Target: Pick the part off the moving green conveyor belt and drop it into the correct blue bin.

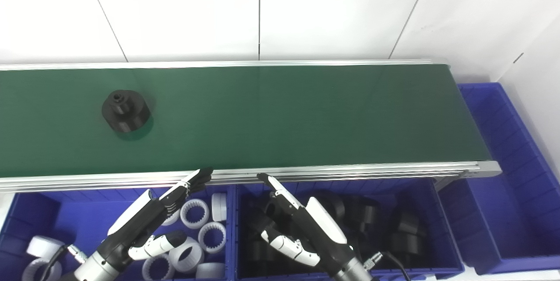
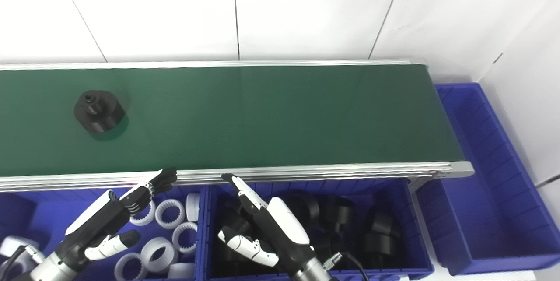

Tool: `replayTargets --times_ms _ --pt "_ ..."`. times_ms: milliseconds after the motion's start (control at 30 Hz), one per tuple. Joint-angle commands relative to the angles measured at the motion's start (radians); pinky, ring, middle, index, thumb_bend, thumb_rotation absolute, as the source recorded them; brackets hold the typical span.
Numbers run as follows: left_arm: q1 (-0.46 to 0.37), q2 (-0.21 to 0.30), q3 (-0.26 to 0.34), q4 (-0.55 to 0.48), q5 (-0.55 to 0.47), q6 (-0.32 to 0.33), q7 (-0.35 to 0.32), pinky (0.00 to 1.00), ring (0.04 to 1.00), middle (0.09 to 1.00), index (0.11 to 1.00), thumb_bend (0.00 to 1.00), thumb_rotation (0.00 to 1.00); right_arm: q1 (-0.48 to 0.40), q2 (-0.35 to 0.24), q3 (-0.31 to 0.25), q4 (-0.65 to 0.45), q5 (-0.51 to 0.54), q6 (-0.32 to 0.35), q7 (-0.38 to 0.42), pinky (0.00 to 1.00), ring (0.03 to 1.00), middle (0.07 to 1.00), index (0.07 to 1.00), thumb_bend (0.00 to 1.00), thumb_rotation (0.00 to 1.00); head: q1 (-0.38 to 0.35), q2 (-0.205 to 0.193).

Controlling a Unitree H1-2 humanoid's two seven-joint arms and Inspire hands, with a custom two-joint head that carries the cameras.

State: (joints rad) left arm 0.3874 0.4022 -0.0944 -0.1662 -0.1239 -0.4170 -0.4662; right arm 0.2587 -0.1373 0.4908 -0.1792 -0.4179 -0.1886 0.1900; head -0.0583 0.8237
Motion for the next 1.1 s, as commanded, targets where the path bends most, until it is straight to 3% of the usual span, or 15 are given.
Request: replayTargets --times_ms 0,867,967,1000,1033,1067 --pt "-0.003 0.015 0.007 -0.029 -0.006 -0.024 0.008 0.95 0.975 0.992 0.965 0.49 0.82 -0.007 0.01 0.003 -0.037 0.01 -0.028 -0.002 0.9 0.979 1.0 1.0 0.44 0.96 0.001 0.003" --pt "0.006 0.014 0.005 -0.039 0.0 -0.024 0.009 0.95 0.979 0.993 0.966 0.48 0.82 0.002 0.01 0.004 -0.041 0.004 -0.03 -0.006 0.9 0.975 1.0 1.0 0.43 0.94 0.007 0.006" --pt "0.006 0.01 0.003 -0.028 0.007 -0.035 0.01 0.95 0.979 0.993 0.967 0.48 0.82 0.004 0.008 0.004 -0.032 0.006 -0.036 -0.008 0.9 0.978 1.0 1.0 0.43 0.94 0.024 -0.023" --pt "0.006 0.006 0.002 -0.02 0.01 -0.043 0.005 0.95 0.979 0.993 0.967 0.48 0.83 0.007 0.006 0.003 -0.025 0.009 -0.042 -0.01 0.9 0.979 1.0 1.0 0.43 0.94 0.049 -0.06" --pt "0.006 0.004 0.002 -0.015 0.012 -0.048 0.002 0.95 0.978 0.991 0.969 0.46 0.82 0.009 0.005 0.003 -0.019 0.011 -0.047 -0.012 0.9 0.976 1.0 1.0 0.44 0.95 0.049 -0.06" --pt "0.006 -0.003 0.002 -0.005 0.023 -0.051 -0.001 0.95 0.978 0.991 0.97 0.45 0.82 0.014 0.002 0.003 -0.008 0.008 -0.058 -0.018 0.9 0.976 1.0 1.0 0.45 0.96 0.08 -0.11"
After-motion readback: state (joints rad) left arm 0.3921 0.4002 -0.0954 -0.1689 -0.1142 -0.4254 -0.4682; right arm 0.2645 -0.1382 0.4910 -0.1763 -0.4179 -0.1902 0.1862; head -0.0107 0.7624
